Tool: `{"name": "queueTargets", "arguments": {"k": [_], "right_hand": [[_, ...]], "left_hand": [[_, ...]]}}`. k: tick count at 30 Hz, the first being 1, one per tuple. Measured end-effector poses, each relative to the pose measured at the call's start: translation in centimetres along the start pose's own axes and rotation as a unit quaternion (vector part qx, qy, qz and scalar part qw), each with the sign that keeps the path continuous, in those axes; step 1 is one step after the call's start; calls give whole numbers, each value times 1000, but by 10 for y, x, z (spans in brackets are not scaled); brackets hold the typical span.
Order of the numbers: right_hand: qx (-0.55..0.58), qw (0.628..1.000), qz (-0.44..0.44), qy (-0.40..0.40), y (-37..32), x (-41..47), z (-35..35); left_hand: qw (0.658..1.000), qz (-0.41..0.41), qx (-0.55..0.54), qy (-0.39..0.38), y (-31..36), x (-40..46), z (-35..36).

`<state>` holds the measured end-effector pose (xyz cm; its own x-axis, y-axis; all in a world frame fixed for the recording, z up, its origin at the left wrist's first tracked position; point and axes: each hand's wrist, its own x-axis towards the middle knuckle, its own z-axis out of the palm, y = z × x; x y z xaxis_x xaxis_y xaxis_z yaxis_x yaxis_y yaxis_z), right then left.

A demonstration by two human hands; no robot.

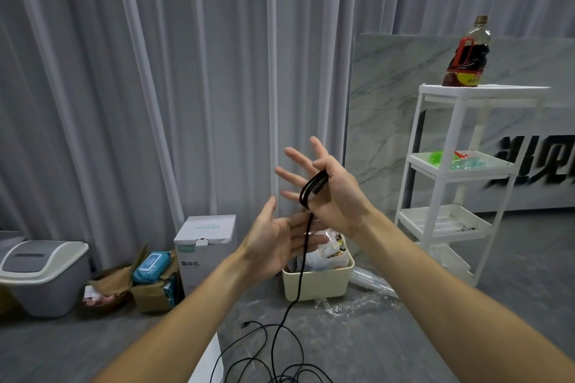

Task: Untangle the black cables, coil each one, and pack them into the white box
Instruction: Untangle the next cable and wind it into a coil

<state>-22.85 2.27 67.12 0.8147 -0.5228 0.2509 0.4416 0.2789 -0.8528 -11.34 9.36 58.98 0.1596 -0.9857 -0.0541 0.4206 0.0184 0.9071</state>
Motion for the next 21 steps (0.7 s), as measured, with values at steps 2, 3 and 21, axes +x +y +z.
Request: {"name": "queueTargets", "arguments": {"k": [2, 3, 21], "right_hand": [[-61, 997, -21, 45, -2, 3, -4], [-91, 994, -27, 62, -2, 4, -4], [-460, 842, 259, -114, -9, -12, -13]], "left_hand": [[999, -29, 31, -20, 3, -8, 2], [998, -37, 47, -27, 6, -12, 3], [958, -35, 279, 60, 54, -16, 9]]}}
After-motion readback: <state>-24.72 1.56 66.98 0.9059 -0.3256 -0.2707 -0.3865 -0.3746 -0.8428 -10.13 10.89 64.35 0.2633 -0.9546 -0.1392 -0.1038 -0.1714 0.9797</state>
